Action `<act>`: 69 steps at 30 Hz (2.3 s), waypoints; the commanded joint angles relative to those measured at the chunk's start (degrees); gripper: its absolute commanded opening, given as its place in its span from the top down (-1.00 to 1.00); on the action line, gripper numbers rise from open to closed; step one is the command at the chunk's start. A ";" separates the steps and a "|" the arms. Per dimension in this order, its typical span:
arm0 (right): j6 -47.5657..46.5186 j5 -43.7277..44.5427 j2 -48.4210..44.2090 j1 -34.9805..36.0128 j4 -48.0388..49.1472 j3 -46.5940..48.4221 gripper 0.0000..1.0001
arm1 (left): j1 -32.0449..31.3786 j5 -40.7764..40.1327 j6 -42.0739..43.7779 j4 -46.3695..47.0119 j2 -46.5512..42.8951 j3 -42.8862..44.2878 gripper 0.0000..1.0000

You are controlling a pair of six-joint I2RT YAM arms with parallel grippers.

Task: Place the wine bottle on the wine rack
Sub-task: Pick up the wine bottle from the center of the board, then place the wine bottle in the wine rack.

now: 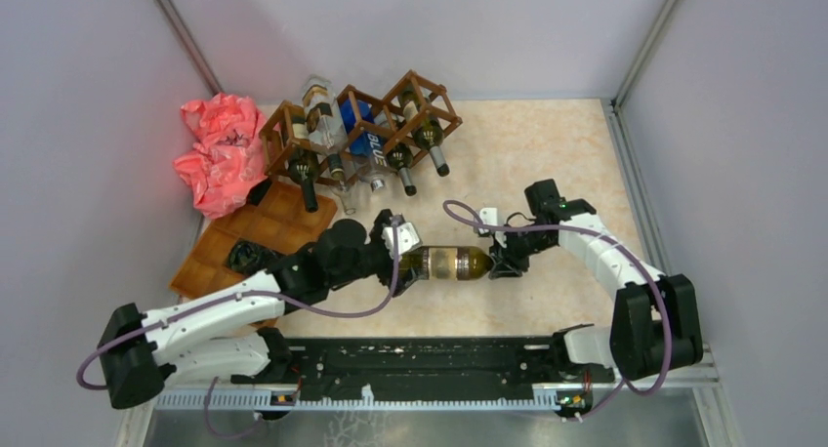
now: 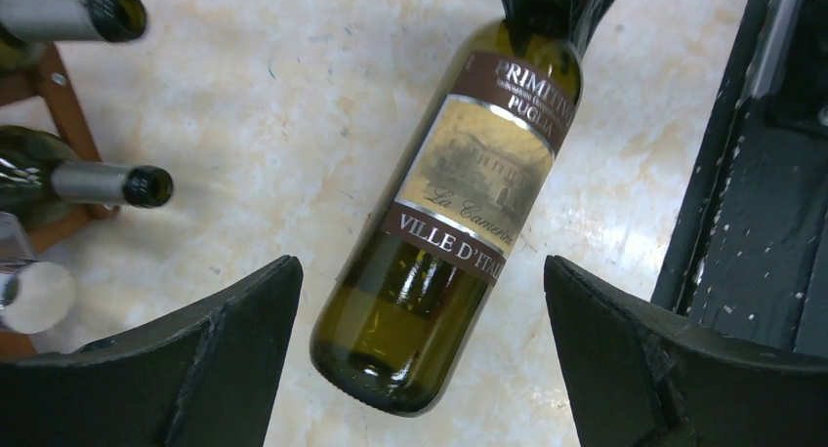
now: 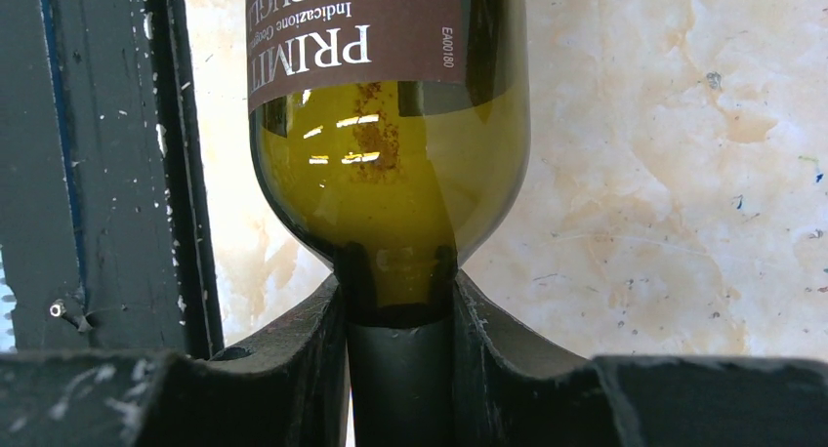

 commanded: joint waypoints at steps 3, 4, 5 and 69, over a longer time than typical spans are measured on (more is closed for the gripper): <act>-1.14 -8.92 -3.16 -1.21 -0.27 2.48 1.00 | 0.34 -2.00 -4.63 1.45 -8.66 1.43 -0.97; -1.22 -9.03 -3.12 -1.29 -0.39 2.58 1.00 | 0.87 -1.72 -5.29 0.04 -9.84 1.90 -0.98; -1.29 -9.10 -3.11 -1.34 -0.57 2.69 1.00 | 1.80 -0.86 -5.82 -0.19 -10.94 2.15 -0.97; 46.33 -4.74 11.44 6.70 11.78 50.88 1.00 | 19.19 4.31 -25.81 -5.99 -39.87 0.51 -0.97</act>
